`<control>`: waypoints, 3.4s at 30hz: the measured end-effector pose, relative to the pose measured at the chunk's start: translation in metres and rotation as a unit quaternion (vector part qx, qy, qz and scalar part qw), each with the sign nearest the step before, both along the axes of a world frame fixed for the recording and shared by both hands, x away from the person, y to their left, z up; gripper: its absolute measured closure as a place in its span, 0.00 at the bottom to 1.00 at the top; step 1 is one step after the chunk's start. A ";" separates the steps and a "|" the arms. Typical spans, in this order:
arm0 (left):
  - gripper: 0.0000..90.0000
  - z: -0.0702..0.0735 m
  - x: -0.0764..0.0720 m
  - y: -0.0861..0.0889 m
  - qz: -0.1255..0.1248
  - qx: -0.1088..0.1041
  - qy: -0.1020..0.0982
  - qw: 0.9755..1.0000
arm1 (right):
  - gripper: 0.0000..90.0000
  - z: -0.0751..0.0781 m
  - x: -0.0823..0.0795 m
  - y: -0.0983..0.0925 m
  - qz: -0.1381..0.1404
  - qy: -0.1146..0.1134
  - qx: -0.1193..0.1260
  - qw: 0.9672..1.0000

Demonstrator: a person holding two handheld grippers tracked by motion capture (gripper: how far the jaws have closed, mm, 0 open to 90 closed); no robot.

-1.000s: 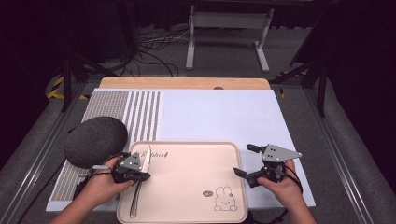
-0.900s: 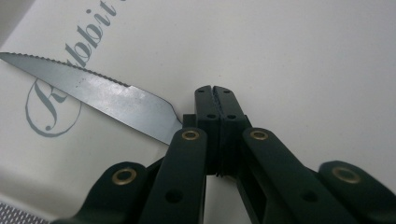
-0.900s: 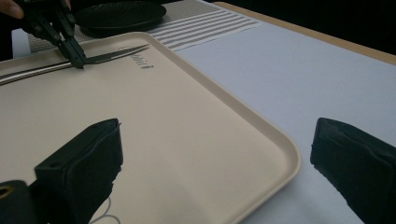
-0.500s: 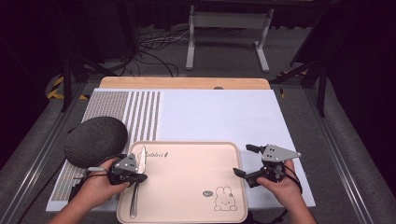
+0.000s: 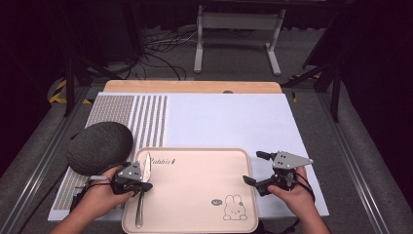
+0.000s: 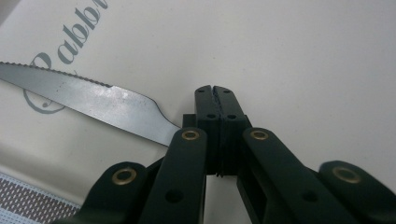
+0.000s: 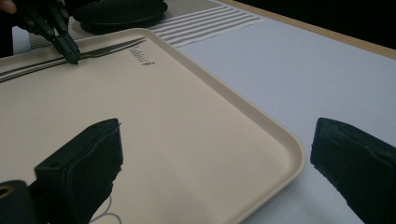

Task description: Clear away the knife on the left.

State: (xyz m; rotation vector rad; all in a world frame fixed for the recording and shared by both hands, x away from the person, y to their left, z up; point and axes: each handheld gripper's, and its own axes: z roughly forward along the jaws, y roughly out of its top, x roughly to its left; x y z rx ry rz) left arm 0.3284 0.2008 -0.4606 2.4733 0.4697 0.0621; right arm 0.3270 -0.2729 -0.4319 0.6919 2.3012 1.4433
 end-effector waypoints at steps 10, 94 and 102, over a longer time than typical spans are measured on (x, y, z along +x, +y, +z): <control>0.82 0.002 -0.001 -0.004 0.029 -0.007 0.013 0.999 | 0.04 0.000 0.000 0.000 0.000 0.000 0.000 1.000; 0.14 -0.015 -0.017 0.102 0.121 -0.252 -0.152 0.948 | 0.03 0.000 0.000 -0.018 -0.031 -0.015 0.038 0.999; 0.14 -0.017 -0.019 0.102 0.124 -0.260 -0.145 0.946 | 0.03 -0.001 -0.001 -0.017 -0.030 -0.015 0.038 0.999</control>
